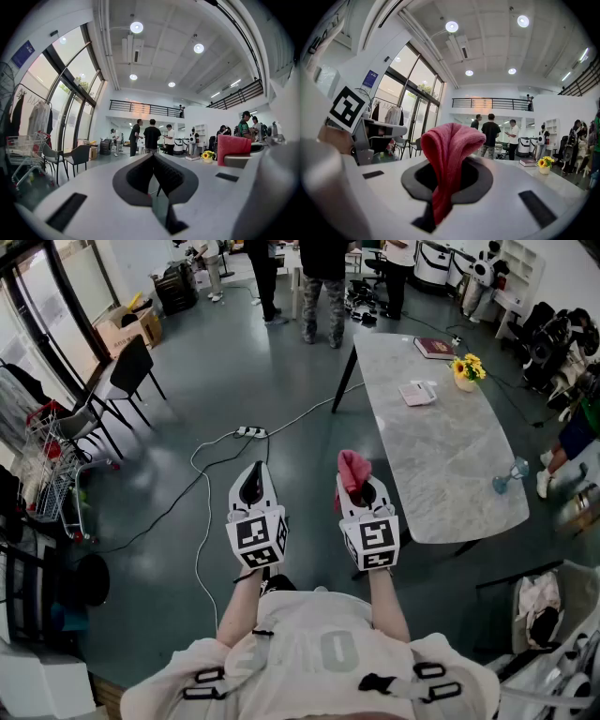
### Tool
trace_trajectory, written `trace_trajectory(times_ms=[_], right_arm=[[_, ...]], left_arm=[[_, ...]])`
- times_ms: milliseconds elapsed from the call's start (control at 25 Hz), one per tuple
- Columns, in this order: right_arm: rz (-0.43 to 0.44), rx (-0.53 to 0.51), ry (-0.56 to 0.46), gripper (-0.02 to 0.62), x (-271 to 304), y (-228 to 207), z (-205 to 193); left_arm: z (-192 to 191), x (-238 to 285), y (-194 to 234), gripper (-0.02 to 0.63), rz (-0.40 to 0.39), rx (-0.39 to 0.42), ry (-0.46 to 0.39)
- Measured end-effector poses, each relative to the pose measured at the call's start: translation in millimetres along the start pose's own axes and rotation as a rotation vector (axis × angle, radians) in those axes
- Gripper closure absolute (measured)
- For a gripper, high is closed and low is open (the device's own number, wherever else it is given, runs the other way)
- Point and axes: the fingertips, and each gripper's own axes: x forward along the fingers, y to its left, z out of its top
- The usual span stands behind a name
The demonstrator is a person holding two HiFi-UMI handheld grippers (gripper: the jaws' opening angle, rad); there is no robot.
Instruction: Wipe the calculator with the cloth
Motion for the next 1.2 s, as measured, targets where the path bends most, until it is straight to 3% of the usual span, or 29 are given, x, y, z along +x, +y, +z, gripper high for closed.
trace_trajectory(times_ms=[320,640,920,1080,1200], right_arm=[[0.021,0.008,0.002,0.543,-0.6,2.7,-2.3],[0.031,0.103,-0.045,0.541,12.3,-2.6,2.4],[0.080,0.082,-0.027,0.540,22.2,7.4,-5.1],[0.083,0.087,-0.029,0.540,29.8,-4.7,-10.7],[0.080,0.089,-0.047,0.540,48.4,-14.8,-2.5]], left_arm=[[-2.8,-0.2,-3.9,0.586,-0.008,0.001,0.013],[-2.8,-2.7,6.9,0.586,0.005,0.033,0.019],[3.8,10.2,39.7,0.586,0.077,-0.064,-0.010],[7.5,30.4,49.0,0.584,0.052,-0.200,-0.030],[16.3,54.8,56.5,0.586,0.031,-0.203,-0.044]])
